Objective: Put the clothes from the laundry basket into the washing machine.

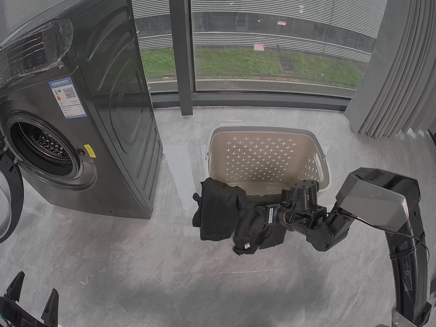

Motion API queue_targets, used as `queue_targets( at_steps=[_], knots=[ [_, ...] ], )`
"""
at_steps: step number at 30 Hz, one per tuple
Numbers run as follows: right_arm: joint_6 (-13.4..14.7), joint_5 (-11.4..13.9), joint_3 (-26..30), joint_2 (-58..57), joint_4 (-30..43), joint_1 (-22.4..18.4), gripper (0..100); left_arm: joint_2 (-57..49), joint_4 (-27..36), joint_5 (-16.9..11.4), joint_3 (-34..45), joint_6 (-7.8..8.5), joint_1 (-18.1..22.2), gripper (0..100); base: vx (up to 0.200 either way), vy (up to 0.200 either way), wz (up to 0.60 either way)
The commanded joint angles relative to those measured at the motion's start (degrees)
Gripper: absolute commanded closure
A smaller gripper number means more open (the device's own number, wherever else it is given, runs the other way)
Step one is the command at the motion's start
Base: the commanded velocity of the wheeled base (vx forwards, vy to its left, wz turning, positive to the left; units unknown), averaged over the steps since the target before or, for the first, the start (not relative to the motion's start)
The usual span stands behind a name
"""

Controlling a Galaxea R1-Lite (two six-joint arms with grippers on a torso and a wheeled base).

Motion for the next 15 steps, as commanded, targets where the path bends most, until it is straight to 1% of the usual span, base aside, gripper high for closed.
queue_targets(
  at_steps=[1,9,15],
  knots=[
    [0.0,0.0,-0.1,-0.1,0.0,0.5,100,-0.8,0.0,0.0,0.9,-0.02,0.0,0,0.000,0.000,0.00],
    [0.1,-0.5,1.1,-0.5,-0.6,1.7,100,-0.8,0.0,0.0,0.9,-0.20,0.0,0,0.000,0.000,0.00],
    [0.5,-0.5,6.1,-3.8,-2.2,1.9,100,-0.8,0.0,0.0,0.9,-0.20,0.0,0,0.000,0.000,0.00]
  ],
)
